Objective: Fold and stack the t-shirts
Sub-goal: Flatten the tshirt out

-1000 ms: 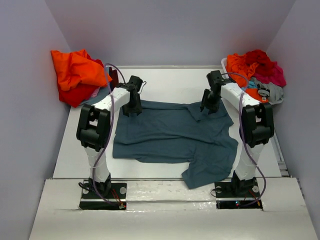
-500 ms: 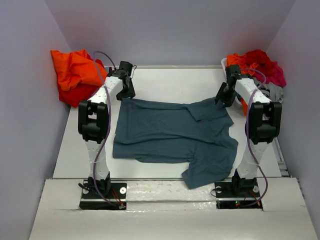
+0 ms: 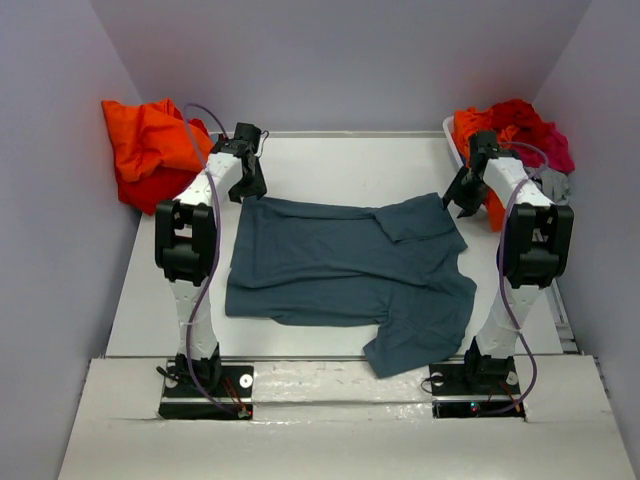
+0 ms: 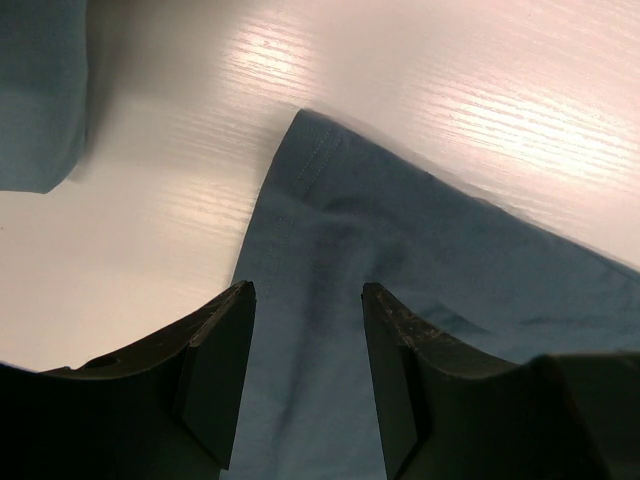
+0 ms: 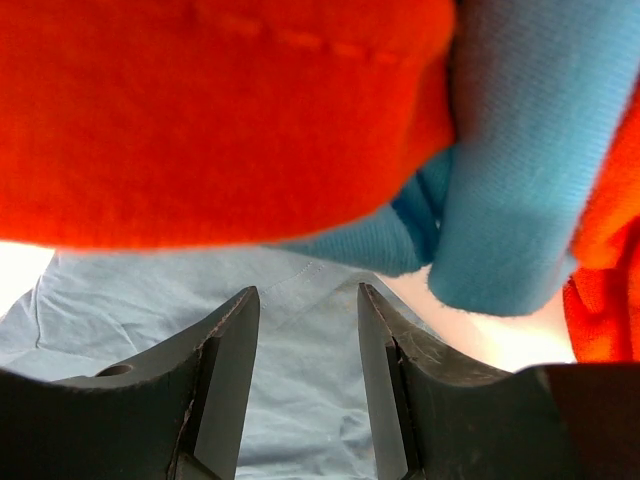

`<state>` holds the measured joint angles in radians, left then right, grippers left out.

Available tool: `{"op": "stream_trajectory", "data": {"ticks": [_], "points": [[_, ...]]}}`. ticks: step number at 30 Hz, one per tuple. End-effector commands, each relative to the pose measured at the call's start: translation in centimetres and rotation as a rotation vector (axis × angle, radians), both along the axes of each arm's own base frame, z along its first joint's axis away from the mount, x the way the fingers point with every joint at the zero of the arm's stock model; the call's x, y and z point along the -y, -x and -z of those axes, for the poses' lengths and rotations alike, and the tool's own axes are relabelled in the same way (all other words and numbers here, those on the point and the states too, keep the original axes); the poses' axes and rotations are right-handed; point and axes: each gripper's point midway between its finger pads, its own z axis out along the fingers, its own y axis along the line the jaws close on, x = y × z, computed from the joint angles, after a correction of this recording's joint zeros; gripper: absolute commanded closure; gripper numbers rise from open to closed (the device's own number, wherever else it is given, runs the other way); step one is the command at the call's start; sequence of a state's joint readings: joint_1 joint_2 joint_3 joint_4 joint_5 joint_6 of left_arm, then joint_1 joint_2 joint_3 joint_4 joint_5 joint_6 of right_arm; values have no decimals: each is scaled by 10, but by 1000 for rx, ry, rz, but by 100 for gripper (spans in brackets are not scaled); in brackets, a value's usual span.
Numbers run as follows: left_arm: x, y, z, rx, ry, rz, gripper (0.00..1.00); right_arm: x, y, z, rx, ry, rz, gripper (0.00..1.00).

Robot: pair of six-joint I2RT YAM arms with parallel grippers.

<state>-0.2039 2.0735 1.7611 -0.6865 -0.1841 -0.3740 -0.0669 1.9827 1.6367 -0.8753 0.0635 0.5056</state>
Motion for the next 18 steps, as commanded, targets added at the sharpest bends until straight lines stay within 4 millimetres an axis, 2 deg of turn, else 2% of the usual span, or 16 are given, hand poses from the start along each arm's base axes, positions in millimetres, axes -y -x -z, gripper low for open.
{"op": "stream_trajectory", "data": {"ticks": [1,10,18], "points": [[-3,-1,-8,9,-4,6,42,22,6,10,-19,39,56,50],[-8,4,-3,-4,-2,-1,42,25,19,39,-98,54,72,50],[-12,7,-4,-4,3,-11,42,43,37,51,-172,155,131,50]]}}
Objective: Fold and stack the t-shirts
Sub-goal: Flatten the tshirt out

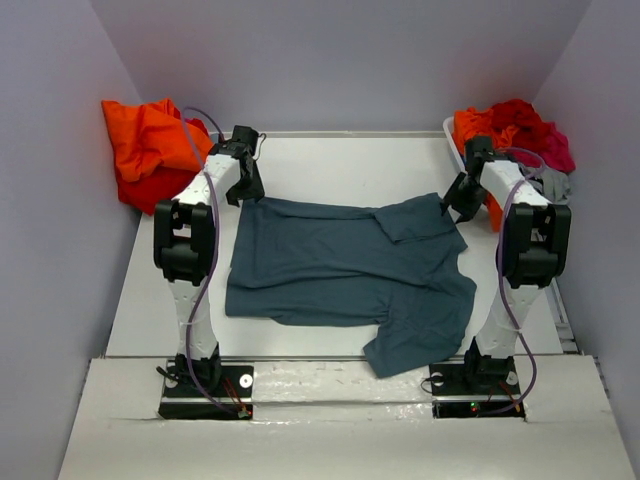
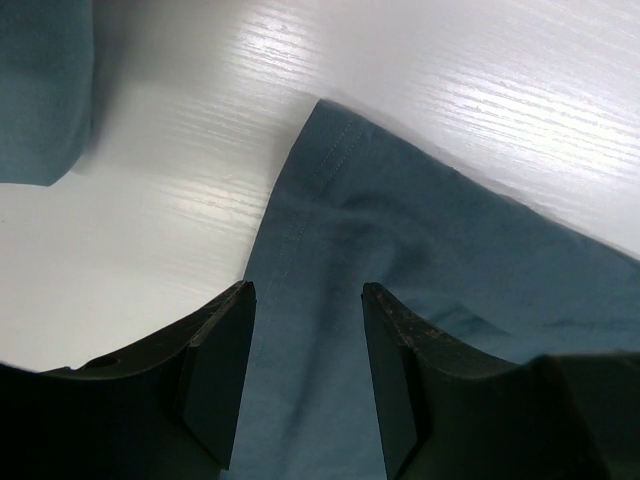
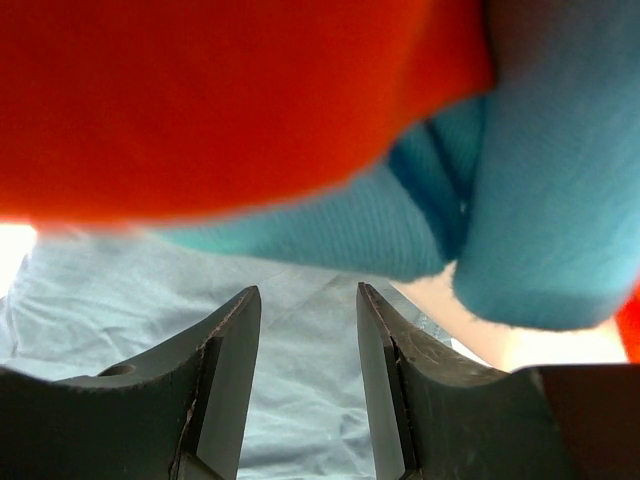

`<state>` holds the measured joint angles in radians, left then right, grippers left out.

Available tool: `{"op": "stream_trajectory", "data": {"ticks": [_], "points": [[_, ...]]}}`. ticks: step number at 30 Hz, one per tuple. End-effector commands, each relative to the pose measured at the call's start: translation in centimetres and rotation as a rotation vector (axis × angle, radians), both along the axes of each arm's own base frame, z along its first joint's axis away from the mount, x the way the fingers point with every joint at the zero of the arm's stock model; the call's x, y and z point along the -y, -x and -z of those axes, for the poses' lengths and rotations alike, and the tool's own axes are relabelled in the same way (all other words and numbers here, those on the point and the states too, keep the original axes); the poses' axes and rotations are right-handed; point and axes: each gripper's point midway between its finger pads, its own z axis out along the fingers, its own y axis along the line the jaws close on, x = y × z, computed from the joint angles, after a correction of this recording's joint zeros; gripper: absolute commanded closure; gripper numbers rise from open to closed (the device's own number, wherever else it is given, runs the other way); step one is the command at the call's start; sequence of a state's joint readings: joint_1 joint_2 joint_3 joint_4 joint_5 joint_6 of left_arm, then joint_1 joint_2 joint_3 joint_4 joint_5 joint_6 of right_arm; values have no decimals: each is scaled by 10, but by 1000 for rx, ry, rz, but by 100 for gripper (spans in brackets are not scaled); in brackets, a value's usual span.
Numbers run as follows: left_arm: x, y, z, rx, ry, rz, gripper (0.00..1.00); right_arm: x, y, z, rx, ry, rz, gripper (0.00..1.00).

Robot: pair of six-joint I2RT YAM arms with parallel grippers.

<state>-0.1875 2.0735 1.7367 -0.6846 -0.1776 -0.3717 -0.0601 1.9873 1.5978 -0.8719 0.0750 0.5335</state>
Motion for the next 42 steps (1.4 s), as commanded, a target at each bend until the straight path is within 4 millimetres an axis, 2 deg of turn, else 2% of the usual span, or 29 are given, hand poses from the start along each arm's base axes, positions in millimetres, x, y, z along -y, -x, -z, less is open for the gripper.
{"op": "stream_trajectory", "data": {"ticks": [1,5,10,14,22,26,34,42], "points": [[-4,2,-11,18,4,1,42,46,32,41,-152,161,111,51],[-1,3,-10,13,19,3,42,51,40,46,-174,191,133,51],[1,1,-10,14,26,7,42,60,47,44,-212,245,141,51],[2,1,-10,14,30,9,42,62,47,45,-220,260,152,51],[3,2,-7,10,35,11,42,55,25,42,-182,207,138,53],[2,3,-6,5,33,10,42,51,11,34,-150,178,128,53],[3,5,1,-8,41,11,42,46,2,32,-142,144,114,53],[4,2,4,-10,38,15,42,31,1,42,-142,62,94,53]]}}
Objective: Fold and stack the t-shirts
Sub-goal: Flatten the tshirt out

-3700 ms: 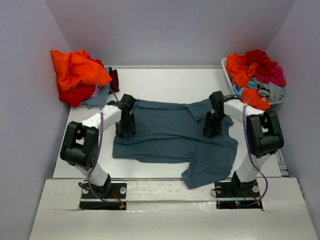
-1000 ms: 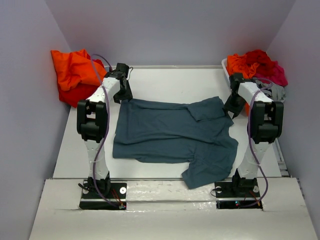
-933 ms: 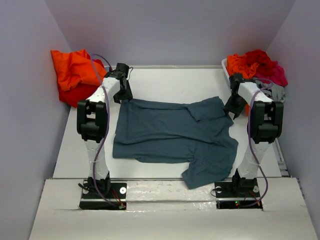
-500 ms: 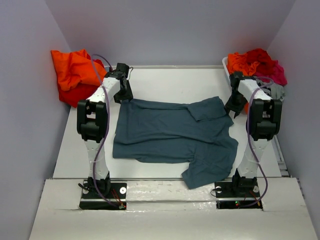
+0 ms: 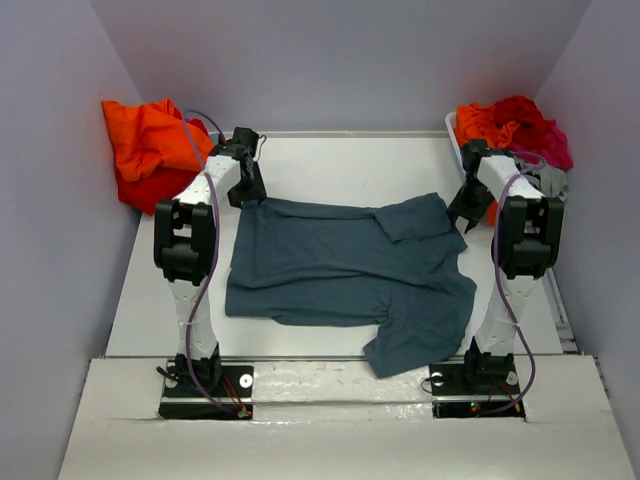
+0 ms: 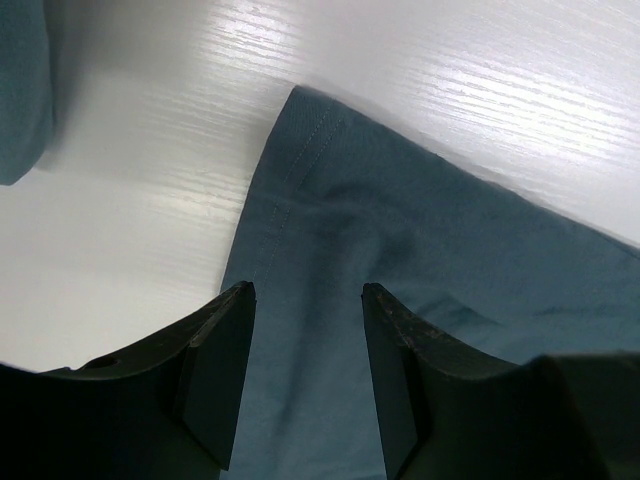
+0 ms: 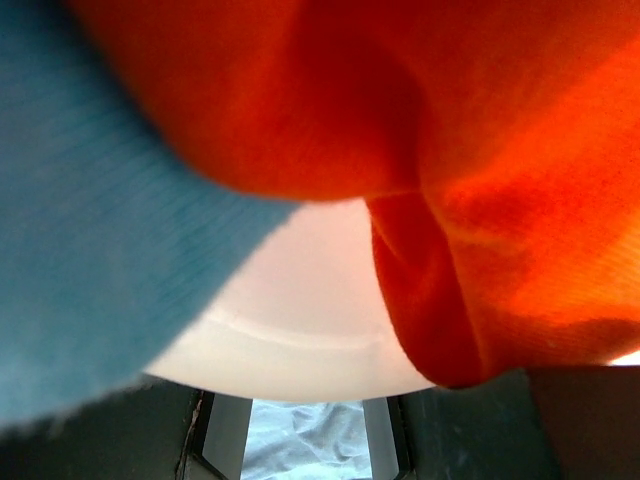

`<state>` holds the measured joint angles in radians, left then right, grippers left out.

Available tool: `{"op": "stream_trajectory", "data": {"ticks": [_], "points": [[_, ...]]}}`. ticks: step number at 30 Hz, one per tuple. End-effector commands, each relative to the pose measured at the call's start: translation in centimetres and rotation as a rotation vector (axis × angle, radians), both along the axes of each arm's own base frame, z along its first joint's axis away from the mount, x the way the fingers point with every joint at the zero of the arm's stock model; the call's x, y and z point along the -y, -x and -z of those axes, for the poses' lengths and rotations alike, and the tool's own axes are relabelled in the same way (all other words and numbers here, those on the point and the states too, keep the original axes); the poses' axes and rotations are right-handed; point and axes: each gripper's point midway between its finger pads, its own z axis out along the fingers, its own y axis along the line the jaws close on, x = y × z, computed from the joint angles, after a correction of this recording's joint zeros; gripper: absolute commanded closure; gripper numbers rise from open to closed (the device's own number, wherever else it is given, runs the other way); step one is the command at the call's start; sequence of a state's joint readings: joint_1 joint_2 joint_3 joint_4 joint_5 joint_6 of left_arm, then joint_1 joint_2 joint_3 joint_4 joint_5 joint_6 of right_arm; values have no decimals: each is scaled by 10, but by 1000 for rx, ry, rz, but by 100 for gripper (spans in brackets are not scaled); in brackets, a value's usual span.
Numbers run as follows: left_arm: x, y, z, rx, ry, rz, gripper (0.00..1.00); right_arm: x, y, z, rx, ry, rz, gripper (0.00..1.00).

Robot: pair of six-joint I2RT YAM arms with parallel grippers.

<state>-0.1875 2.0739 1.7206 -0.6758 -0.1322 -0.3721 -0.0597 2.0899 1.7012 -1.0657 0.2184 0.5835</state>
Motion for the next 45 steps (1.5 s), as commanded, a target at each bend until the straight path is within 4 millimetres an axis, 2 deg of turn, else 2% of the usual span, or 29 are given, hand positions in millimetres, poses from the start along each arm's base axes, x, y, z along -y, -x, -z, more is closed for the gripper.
{"op": "stream_trajectory", "data": {"ticks": [1,14,18,23,33,45], "points": [[-4,-1,-2,5,-1,-3,42,8,-23,28,53,-58,17,53],[-3,-1,1,-5,0,3,42,-13,-35,42,42,-136,-18,54],[-3,-2,1,-4,0,3,42,-13,-37,46,35,-140,-18,55],[-3,-2,3,-8,-2,2,42,-15,-33,56,10,-154,-23,55],[-3,0,3,-9,-2,1,42,-34,-26,71,-17,-192,-54,59],[-4,3,4,-12,-3,1,42,-40,-29,73,-35,-208,-75,60]]}}
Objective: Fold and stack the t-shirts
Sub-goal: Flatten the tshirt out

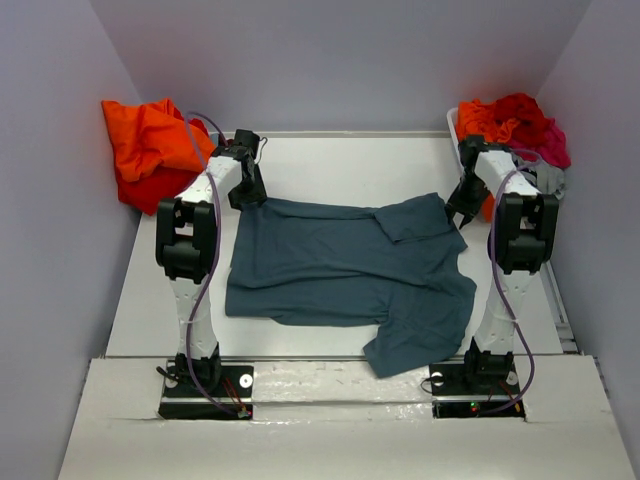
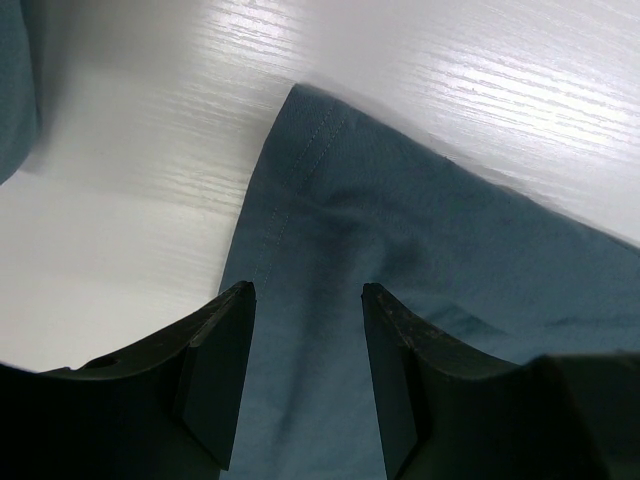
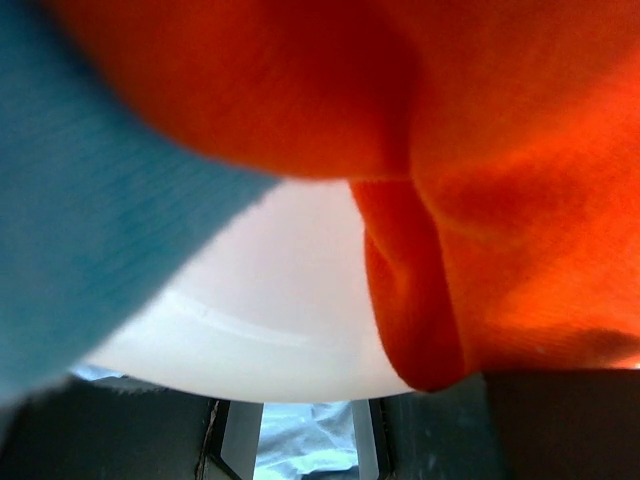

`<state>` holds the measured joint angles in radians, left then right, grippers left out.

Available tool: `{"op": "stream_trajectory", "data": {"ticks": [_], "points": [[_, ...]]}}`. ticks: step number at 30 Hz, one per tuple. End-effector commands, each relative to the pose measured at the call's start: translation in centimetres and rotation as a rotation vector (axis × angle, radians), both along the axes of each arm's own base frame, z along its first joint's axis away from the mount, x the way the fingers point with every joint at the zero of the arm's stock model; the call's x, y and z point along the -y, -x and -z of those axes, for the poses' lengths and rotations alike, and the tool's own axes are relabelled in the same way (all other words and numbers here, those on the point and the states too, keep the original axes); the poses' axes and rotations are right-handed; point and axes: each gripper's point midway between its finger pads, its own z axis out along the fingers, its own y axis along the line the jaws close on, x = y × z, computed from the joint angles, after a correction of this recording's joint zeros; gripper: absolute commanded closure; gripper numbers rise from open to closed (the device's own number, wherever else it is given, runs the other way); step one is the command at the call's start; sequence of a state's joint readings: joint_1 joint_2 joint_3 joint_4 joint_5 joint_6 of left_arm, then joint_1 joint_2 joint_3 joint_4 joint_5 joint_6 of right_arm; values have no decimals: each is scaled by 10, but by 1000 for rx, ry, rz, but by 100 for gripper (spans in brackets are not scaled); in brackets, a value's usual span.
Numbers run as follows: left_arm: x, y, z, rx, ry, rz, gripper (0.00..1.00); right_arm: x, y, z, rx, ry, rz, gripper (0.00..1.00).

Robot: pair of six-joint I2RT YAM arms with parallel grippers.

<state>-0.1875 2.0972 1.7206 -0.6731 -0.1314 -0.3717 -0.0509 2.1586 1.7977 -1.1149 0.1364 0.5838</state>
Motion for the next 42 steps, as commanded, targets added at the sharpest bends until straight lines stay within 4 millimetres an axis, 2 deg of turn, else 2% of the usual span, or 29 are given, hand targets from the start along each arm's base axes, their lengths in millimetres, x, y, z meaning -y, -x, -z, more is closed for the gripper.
{"op": "stream_trajectory", "data": {"ticks": [1,6,17,26,31,35,38,42], "points": [[-4,3,-6,6,2,1,42,-29,-17,70,-16,-160,-62,60],[-3,3,-6,9,9,2,42,-39,-17,64,15,-162,-82,60],[0,2,-3,5,20,10,42,-60,-2,65,86,-157,-127,61],[1,2,-2,3,26,18,42,-50,-1,61,125,-99,-115,60],[1,3,-1,3,26,18,42,-43,-8,45,156,-54,-89,58],[1,2,-2,3,25,17,42,-40,-14,20,211,-38,-67,58],[2,2,-1,1,27,19,42,-34,-13,11,214,-4,-56,58],[3,1,-1,1,33,21,42,-25,-6,14,185,42,-44,60]]}}
